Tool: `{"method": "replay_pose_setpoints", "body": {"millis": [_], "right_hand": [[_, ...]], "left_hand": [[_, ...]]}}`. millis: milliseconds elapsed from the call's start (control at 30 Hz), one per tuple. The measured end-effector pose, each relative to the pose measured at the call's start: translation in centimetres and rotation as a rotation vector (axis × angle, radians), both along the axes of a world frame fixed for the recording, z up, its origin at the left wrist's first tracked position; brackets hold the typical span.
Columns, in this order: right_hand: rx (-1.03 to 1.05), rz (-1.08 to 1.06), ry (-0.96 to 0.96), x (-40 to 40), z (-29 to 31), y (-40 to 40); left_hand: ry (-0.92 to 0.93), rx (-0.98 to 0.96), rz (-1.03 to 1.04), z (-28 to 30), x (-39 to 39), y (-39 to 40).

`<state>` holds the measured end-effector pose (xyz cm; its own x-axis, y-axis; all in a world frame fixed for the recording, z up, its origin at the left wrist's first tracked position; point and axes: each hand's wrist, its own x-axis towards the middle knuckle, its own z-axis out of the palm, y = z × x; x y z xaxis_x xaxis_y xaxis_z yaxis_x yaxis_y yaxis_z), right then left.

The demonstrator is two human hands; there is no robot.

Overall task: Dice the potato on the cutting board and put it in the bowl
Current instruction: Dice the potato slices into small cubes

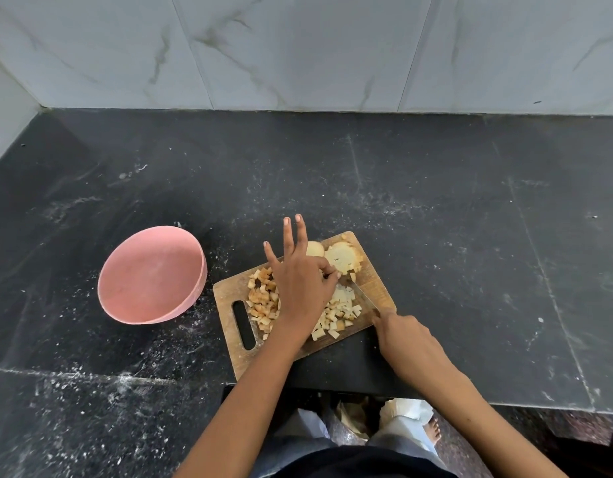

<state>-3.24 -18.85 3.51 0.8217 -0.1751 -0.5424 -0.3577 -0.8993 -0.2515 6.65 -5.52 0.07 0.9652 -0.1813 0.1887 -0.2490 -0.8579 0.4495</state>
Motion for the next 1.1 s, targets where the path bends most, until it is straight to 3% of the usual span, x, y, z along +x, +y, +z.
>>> {"method": "replay_pose_setpoints", "body": {"millis": [167,300,433,567,733,1100], "right_hand": [[0.128,-0.023,-0.154,0.7,0.5,-0.4],[0.133,-0.050,-0.207,2.5,0.5,-0.1],[0.125,-0.039,-0.245,4.2,0.3,0.3],[0.127,-0.034,-0.233,4.9,0.2,1.1],[0.124,-0.015,-0.230,4.9,-0.1,1.5],[0.043,0.018,-0.158,5.8,-0.4,2.5]], "left_hand": [[-0.048,-0.061,0.038,-0.5,-0.4,0.6],[0.101,-0.148,-0.019,-0.2,0.0,1.0],[0.167,-0.066,-0.139,0.5,1.0,1.4],[0.089,0.035,-0.085,0.4,1.0,1.9],[0.085,0.016,-0.011,0.0,0.5,1.3],[0.191,-0.015,0.076,0.4,0.0,0.4]]}}
